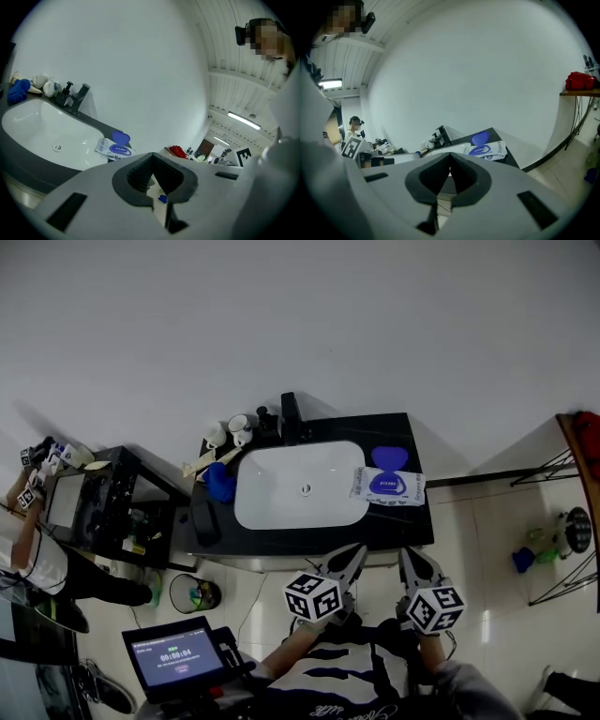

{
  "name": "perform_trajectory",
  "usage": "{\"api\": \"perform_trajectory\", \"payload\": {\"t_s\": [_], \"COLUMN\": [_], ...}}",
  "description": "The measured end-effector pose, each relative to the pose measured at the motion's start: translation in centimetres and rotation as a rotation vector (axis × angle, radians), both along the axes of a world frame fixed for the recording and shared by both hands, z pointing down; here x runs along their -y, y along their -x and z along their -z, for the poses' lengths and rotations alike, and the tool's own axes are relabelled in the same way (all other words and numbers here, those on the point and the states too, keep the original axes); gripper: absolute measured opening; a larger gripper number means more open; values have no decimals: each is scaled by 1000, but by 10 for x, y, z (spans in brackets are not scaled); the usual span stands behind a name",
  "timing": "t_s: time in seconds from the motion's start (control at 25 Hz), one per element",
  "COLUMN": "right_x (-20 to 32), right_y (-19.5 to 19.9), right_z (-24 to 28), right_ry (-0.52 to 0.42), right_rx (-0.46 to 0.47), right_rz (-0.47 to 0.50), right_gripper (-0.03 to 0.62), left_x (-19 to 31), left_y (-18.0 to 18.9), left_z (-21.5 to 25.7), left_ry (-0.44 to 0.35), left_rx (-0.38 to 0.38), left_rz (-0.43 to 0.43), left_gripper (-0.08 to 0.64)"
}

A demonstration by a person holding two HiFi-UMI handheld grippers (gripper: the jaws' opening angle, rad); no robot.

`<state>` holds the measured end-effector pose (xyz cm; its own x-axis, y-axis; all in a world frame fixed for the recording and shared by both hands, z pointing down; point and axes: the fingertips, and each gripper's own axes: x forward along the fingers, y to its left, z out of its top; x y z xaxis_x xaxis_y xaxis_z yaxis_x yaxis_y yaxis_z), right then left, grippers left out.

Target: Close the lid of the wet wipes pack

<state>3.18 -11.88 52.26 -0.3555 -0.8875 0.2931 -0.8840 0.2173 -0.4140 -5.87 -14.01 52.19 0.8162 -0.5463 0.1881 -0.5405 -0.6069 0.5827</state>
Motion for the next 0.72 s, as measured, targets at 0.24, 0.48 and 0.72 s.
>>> {"api": "perform_trajectory", "payload": {"t_s": [0.24, 0.48, 0.72], "right_x": [28, 62, 117], "right_y": [-9, -19, -30], "right_z": [-10, -23, -31], "right_ry": [50, 82, 94], "right_rx": [-12, -16, -21], "right_rz": [-25, -7, 61], "right_gripper": [-2, -2, -2], "left_x": [25, 52, 104], "left_y": [-9, -15, -19], "left_z": [-21, -42, -67], "left_ry": [51, 90, 122], "left_rx": [27, 60, 106], "left_rz": [-48, -45, 21], "left_gripper": [1, 0, 0]}}
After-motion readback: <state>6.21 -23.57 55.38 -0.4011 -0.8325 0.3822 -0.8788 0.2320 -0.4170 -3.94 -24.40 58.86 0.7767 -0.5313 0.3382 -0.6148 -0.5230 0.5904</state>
